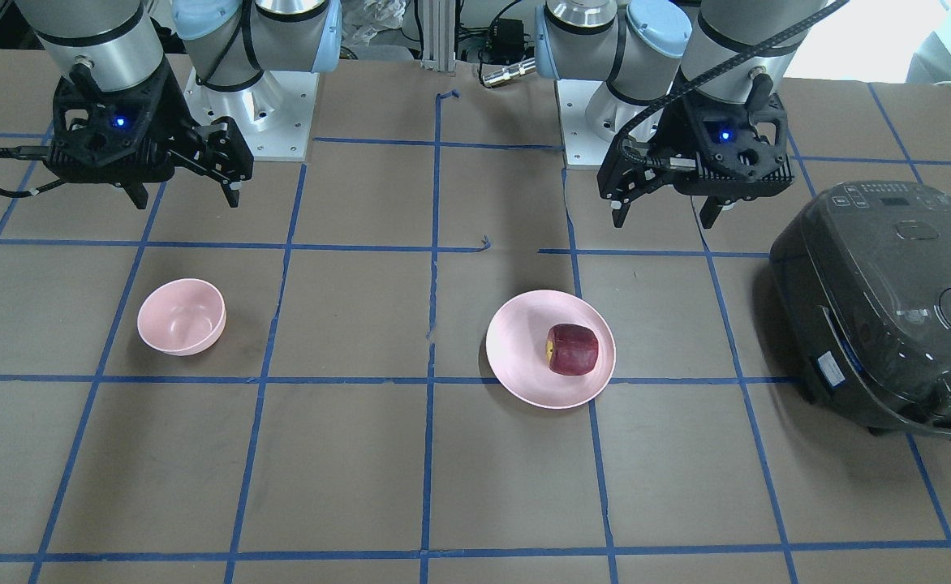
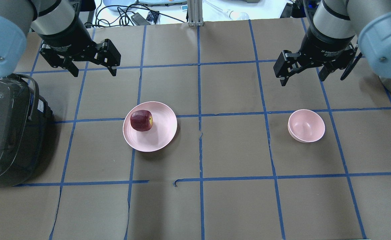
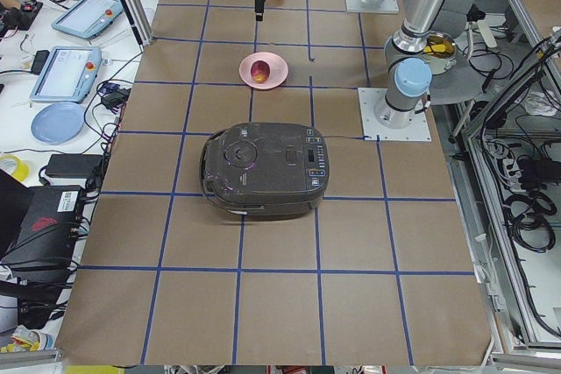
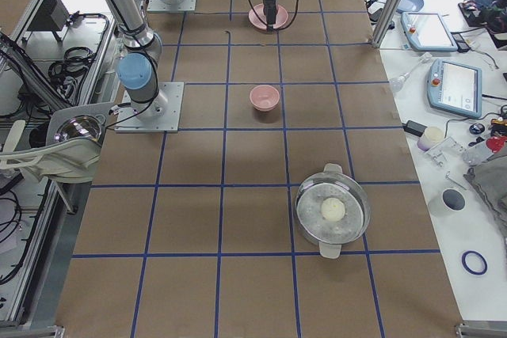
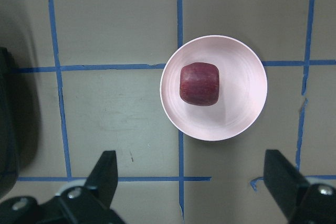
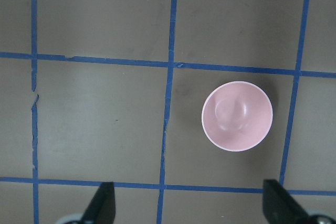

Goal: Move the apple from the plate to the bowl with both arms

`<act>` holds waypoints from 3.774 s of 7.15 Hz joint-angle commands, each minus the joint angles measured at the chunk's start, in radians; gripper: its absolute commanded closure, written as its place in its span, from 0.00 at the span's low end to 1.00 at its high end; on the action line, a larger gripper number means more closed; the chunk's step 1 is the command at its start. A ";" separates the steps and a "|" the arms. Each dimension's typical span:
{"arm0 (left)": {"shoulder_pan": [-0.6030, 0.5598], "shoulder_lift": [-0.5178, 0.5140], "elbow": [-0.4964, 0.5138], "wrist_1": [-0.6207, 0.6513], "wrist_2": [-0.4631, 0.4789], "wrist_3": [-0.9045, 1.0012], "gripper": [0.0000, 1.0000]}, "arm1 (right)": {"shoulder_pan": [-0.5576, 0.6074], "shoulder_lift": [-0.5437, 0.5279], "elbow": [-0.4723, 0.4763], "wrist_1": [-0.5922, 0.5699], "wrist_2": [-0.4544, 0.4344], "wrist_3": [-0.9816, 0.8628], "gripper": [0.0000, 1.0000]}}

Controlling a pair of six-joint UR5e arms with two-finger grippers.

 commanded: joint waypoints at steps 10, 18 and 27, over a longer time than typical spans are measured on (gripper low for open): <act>-0.028 -0.152 -0.331 0.478 -0.049 0.005 0.00 | -0.195 0.158 0.030 -0.079 0.003 -0.052 0.00; -0.031 -0.331 -0.398 0.620 -0.047 -0.089 0.07 | -0.330 0.395 0.261 -0.343 -0.009 -0.250 0.17; -0.045 -0.265 -0.389 0.631 0.034 -0.075 0.84 | -0.217 0.302 0.238 -0.218 0.116 -0.100 1.00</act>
